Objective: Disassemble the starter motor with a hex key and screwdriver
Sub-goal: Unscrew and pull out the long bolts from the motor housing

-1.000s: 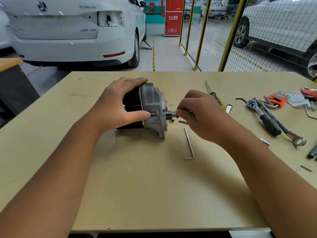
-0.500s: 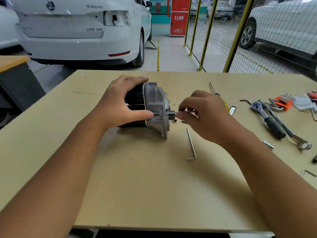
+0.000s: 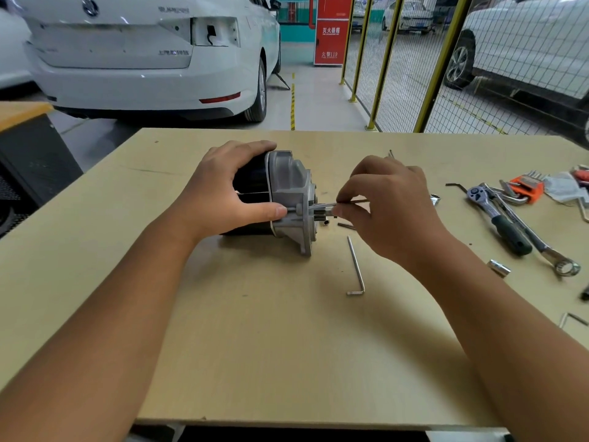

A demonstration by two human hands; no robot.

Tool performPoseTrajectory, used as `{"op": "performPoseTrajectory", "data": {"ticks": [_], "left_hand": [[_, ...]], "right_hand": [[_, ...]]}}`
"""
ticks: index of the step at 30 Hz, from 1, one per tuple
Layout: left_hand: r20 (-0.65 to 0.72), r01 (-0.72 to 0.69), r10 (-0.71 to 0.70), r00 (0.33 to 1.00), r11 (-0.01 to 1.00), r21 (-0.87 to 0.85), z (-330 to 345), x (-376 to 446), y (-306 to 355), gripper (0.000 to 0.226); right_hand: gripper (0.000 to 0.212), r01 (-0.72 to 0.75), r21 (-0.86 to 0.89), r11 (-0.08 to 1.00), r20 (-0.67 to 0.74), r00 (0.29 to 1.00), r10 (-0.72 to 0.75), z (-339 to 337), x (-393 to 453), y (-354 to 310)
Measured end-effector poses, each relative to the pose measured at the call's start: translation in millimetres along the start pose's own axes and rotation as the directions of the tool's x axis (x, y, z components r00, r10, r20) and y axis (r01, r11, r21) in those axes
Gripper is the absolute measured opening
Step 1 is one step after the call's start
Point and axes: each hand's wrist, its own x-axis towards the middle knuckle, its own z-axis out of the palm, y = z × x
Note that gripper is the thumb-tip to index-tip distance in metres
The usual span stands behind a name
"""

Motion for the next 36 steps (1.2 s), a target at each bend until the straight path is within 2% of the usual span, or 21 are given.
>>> {"op": "performPoseTrajectory", "data": {"ticks": [5,8,11,20,27,31,36], "left_hand": [[-0.004,-0.006,0.006,1.0,1.0,0.003,1,0,2,0.093],[-0.007,-0.004,0.004,1.0,1.0,-0.002,1,1,0,0.093],[0.0,-0.004,0.004,1.0,1.0,-0.005,1,2,0,0.093],[0.001,-0.005,0.005,1.0,1.0,-0.027,1,2,-2,0.095],[0.007,0.004,-0.004,1.0,0.999,-0.031,1,1,-3,0.096],[0.007,-0.001,0.001,1.0,1.0,-0.028,1,2,-4,0.096],[0.007,-0.004,0.004,1.0,1.0,-0.019,2,2,-4,0.095]], "right_hand": [[0.012,0.031,0.121,0.992,0.105,0.993,-0.044,-2,1,6],[0.022,0.019,0.121,0.993,0.16,0.986,-0.038,-2,2,11],[0.017,0.018,0.112,0.994,0.196,0.98,-0.04,-6,4,14],[0.006,0.011,0.047,0.999,0.094,0.995,-0.015,-8,2,9],[0.008,0.059,0.129,0.99,0.196,0.977,-0.084,-4,2,17],[0.018,0.053,0.143,0.988,0.197,0.977,-0.081,-2,3,19],[0.013,0.069,0.096,0.993,0.121,0.989,-0.08,-4,3,18]]}}
